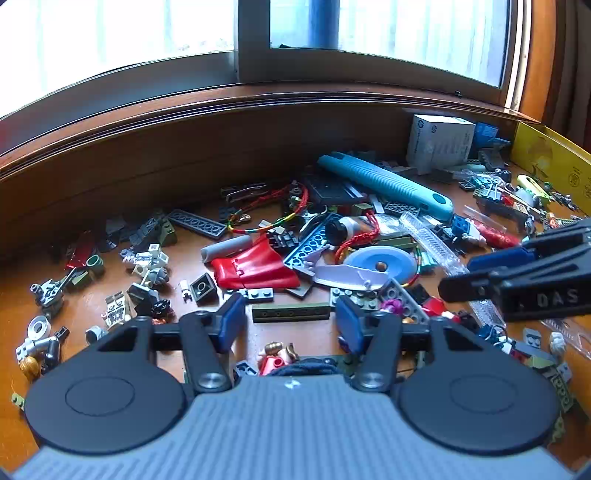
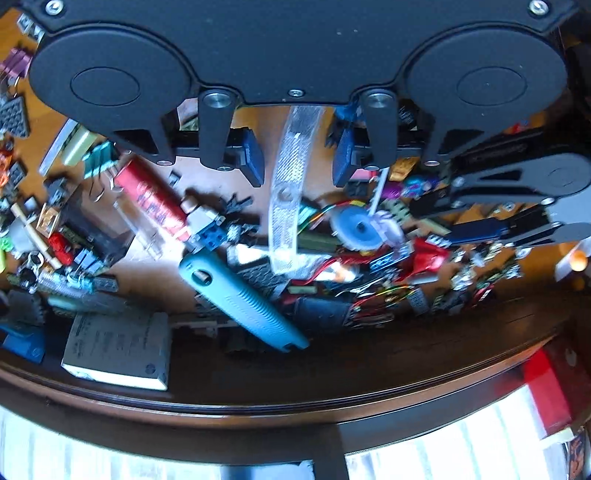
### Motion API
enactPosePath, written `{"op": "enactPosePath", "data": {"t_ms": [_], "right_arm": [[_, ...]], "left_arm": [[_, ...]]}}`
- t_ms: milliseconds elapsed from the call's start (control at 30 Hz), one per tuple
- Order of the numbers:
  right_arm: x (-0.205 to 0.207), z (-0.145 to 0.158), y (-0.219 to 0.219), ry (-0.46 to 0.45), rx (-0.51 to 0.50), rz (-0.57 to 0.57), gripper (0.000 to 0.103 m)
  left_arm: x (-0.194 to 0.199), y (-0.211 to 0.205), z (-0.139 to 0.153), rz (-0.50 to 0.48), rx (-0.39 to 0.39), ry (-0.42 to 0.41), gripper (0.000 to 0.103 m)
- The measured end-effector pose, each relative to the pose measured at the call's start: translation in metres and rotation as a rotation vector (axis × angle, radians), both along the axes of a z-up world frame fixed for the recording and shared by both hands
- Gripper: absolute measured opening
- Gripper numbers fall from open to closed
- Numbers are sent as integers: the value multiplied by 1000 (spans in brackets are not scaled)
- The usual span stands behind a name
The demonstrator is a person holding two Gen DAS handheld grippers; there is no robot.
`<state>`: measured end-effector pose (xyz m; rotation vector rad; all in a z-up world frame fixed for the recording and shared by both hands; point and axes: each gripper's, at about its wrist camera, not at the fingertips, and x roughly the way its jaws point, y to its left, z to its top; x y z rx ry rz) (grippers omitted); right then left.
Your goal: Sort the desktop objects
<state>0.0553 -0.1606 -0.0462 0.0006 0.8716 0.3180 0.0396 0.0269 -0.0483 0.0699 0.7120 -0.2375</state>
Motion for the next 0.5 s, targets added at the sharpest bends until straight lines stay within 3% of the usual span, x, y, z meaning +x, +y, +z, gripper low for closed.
{"op": "enactPosePath", "data": {"t_ms": [133,200,267,300,367,400,500], "right_arm": [[4,-3,6,-35,-42,-2,38],[1,-5,10,-61,-75,-5,33],[-2,-6,14,-84,-98,-8,19],[-2,-5,13,-84,-91,-16,19],[-1,-5,11,-80,-67,-36,18],[-1,-5,11,-78,-60,-44,18],[-1,-3,7,-77,-37,-73,18]], "left_arm": [[1,-1,-1,-8,2,4,79],[1,-3,-2,-14,4,1,81],[1,-3,-3,-12,1,-1,81],[1,-3,-3,-13,2,-4,80],[0,-4,-2,-18,6,-17,58],[-1,-3,-1,-20,2,-21,53],[2,-1,0,-18,-15,-12,50]]}}
